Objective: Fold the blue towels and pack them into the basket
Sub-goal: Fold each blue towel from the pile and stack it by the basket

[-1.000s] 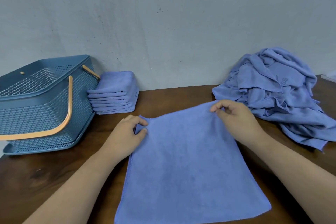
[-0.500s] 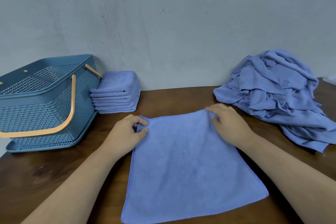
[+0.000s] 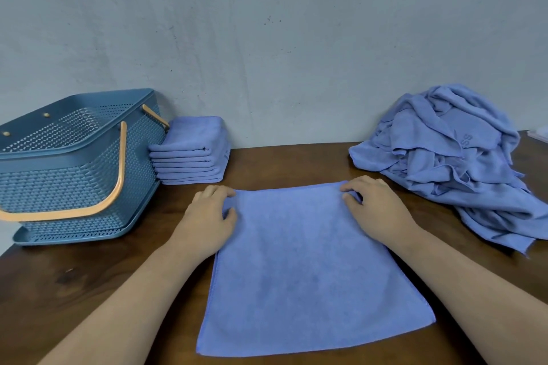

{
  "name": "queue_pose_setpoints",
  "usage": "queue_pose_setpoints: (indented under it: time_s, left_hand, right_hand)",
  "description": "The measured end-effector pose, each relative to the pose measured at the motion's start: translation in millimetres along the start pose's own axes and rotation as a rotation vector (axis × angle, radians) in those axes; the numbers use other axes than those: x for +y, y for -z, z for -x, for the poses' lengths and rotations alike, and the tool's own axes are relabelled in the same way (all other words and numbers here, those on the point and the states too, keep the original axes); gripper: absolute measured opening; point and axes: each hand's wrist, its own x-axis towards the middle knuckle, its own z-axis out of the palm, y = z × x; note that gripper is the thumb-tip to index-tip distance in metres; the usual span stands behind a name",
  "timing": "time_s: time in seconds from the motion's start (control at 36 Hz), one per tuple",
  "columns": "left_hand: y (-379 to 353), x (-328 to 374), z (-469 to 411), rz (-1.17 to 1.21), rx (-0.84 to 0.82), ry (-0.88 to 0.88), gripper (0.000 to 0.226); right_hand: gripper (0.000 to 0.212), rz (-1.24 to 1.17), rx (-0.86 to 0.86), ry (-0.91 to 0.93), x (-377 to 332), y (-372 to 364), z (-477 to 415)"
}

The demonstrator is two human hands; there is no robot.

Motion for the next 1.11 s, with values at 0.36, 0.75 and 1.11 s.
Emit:
queue_pose_setpoints:
  time_s: [0.36, 0.75, 1.11]
  left_hand:
    - [-8.3, 33.5, 17.0, -0.264, -0.361, -0.090, 0.084]
    - [-7.1, 38.4, 14.7, -0.312, -0.325, 0.022, 0.081]
    - [-48.1, 98.5, -12.5, -0.242, -0.377, -0.464, 0.063]
  right_hand:
    - [0.036, -0.022, -0.062, -0.057, -3.5, 2.9, -7.7]
    - [0.041, 0.177, -0.048, -0.084, -2.4, -3.5, -4.9]
    - [0.032, 0.211, 0.005, -0.051, -3.9, -6.5, -1.0]
